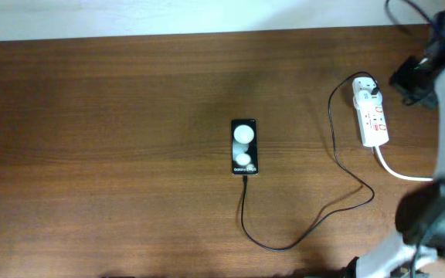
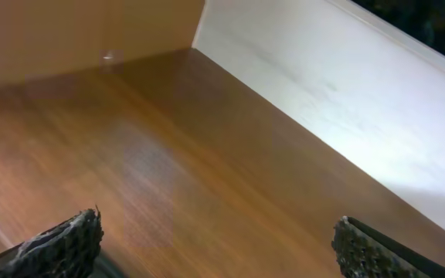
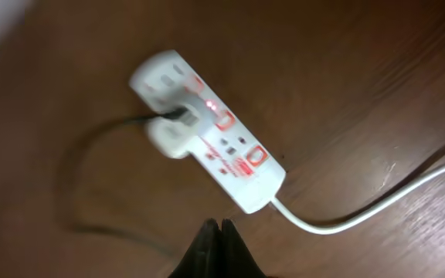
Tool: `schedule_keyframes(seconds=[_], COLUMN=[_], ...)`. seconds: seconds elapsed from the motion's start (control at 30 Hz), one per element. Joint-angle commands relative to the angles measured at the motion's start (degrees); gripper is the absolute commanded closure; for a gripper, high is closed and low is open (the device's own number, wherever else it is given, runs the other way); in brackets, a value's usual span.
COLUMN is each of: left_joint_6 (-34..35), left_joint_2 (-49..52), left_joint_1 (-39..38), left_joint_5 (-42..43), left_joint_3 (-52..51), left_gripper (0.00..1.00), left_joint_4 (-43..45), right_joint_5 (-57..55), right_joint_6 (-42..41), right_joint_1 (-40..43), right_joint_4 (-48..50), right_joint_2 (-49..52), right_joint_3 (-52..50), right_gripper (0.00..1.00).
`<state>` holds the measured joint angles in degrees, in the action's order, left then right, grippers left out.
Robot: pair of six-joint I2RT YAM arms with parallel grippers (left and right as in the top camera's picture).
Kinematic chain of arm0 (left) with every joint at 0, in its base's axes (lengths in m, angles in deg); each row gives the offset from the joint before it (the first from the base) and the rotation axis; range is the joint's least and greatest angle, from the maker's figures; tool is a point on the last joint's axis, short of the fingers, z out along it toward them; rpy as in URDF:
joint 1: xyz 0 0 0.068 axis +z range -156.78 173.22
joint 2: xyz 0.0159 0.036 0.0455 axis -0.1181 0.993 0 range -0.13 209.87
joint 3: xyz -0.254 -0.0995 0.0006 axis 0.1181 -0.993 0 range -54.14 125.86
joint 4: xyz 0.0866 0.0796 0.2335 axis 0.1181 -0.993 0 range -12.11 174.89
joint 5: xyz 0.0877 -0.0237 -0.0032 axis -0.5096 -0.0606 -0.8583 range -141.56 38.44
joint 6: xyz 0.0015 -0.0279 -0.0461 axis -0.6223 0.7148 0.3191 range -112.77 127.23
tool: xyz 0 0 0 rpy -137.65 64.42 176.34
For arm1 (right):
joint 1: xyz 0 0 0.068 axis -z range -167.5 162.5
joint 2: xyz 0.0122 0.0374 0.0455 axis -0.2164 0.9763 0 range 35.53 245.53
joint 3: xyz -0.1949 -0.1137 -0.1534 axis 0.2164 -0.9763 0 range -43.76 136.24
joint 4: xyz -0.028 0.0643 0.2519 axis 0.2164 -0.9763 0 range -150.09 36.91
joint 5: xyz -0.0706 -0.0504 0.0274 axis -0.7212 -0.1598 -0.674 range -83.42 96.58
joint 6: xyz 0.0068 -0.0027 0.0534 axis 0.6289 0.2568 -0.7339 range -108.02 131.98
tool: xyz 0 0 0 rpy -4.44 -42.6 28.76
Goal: Plug charger to phone and switch on socket
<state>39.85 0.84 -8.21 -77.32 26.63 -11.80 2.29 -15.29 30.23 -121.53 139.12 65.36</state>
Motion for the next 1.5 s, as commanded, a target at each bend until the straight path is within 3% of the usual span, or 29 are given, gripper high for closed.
schedule_keyframes(seconds=[0.0,0.27,0.43,0.7,0.87,1.13,1.27,1.37,1.47], left_joint_6=[0.13,0.13,0.17,0.15,0.07,-13.27,-13.68,-20.02,-22.08], left_joint_2=[-0.57,-0.55,-0.55,-0.55,-0.55,-0.52,-0.52,-0.52,-0.52], left_joint_1=[1.18,1.18,1.18,1.18,1.18,1.18,1.18,1.18,1.18], left_joint_5=[-0.63,-0.63,-0.61,-0.57,3.41,13.60,14.51,18.71,20.87], left_joint_3=[-0.11,-0.11,-0.11,-8.04,-23.85,-54.51,-65.57,-72.87,-78.09], left_gripper=[0.01,0.01,0.01,0.01,0.01,0.01,0.01,0.01,0.01], left_joint_4=[0.00,0.00,0.66,19.71,36.06,68.70,80.37,89.77,94.05], right_joint_5=[4.61,23.61,25.75,25.29,24.41,21.18,19.45,16.74,16.52], right_joint_6=[-0.87,-1.75,-4.39,-2.86,1.40,3.32,3.30,3.30,3.28], right_joint_1=[-0.11,-0.11,-0.31,-8.33,-13.53,-17.16,-17.14,-17.14,-17.14], right_joint_4=[1.60,18.51,30.45,27.28,26.64,25.66,26.08,27.06,28.33], right_joint_2=[-12.02,-33.03,-39.95,-44.89,-47.39,-51.45,-54.23,-56.52,-59.08], right_joint_3=[0.20,0.20,0.20,0.17,0.17,-0.48,-2.73,-4.96,-7.48], right_gripper=[0.96,0.96,0.96,0.96,0.95,0.95,0.95,0.95,0.96])
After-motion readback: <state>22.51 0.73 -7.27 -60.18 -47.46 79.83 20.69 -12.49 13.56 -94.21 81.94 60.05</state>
